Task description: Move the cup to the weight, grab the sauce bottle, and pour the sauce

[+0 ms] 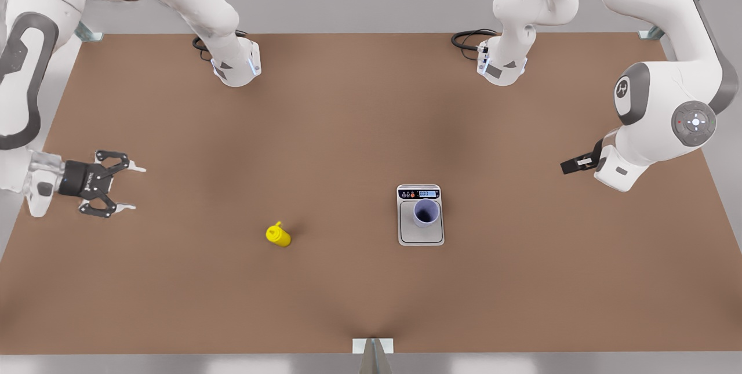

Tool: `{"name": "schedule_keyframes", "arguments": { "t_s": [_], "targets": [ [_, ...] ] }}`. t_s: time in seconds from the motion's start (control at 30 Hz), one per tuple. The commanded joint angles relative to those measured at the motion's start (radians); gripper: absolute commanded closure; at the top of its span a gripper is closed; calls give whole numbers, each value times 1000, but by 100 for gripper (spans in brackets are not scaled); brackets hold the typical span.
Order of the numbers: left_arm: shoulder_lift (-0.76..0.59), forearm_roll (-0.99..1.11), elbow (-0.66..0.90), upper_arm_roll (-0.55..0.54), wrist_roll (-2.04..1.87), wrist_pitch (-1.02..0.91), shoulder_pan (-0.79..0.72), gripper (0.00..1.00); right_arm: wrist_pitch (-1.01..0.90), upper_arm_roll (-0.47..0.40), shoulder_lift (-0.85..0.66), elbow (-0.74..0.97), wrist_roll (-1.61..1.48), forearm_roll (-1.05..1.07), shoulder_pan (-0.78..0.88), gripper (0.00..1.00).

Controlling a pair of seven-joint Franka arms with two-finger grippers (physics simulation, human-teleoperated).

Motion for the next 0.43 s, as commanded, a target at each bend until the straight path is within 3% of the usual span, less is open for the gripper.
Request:
{"name": "schedule_keyframes", "arguments": {
  "t_s": [0.0,0.07,0.1,0.13,0.17,0.2,0.23,0.4],
  "targets": [
    [0,0,0,0,0,0,0,0,55,-1,-22,-2,518,-126,61,0],
    [0,0,0,0,0,0,0,0,113,-2,-22,21,1062,-461,291,0],
    [0,0,0,0,0,0,0,0,29,8,-8,120,1153,-574,356,0],
    [0,0,0,0,0,0,-2,0,23,5,-8,118,1158,-532,340,0],
    [-2,0,0,0,0,0,-2,0,12,-115,-11,95,1169,-453,392,0],
    [0,0,0,-1,0,0,-2,0,-45,-358,-40,57,1175,-322,549,0],
    [0,0,0,-2,0,0,-2,0,24,-375,-210,-145,1176,-325,564,0],
    [-2,2,0,-3,-2,0,-2,0,1,-369,-208,-45,1175,-325,544,0]
  ]
}}
